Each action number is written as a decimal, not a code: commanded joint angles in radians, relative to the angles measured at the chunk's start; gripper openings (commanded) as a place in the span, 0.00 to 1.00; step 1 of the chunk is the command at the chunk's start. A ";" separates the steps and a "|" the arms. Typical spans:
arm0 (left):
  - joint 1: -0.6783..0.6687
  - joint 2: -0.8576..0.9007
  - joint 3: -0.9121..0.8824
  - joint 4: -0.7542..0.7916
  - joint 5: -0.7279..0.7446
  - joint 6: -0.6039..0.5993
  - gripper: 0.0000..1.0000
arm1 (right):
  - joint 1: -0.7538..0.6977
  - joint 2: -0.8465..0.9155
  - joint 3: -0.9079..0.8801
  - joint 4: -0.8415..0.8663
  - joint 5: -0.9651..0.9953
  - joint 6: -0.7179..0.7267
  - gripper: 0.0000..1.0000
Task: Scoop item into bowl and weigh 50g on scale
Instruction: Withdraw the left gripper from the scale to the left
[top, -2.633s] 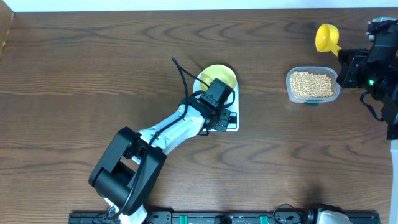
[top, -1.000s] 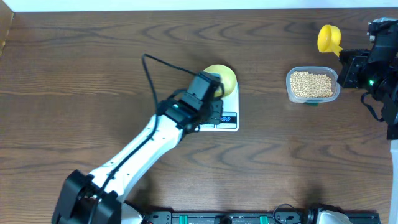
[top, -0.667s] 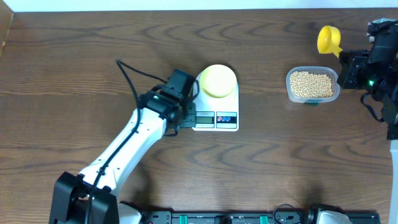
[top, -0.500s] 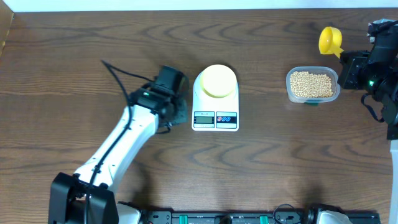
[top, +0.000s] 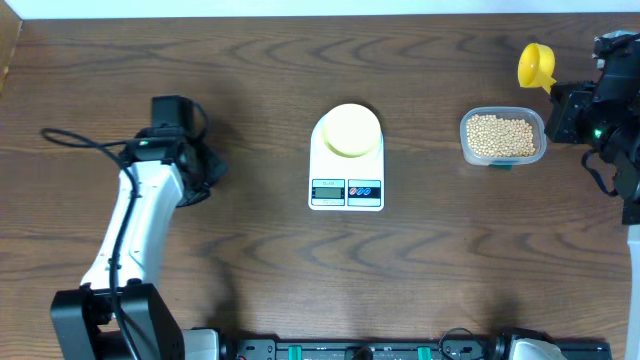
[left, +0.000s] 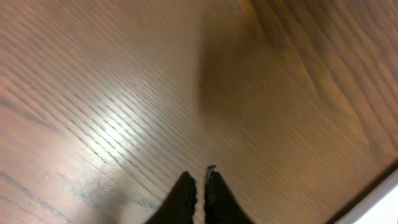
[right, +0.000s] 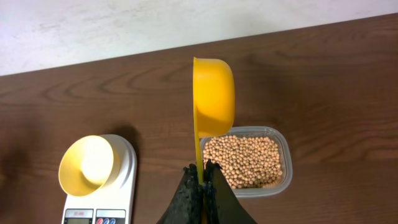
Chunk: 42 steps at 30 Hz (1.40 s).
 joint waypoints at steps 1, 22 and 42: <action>0.042 -0.002 0.016 -0.003 0.014 0.009 0.16 | -0.007 0.001 0.015 0.000 0.018 -0.008 0.01; 0.086 -0.002 0.016 0.031 0.014 -0.026 0.54 | -0.149 0.002 0.015 0.072 0.201 -0.007 0.01; 0.085 -0.002 0.016 0.025 0.241 -0.025 0.22 | -0.177 0.003 0.015 0.071 -0.223 -0.053 0.01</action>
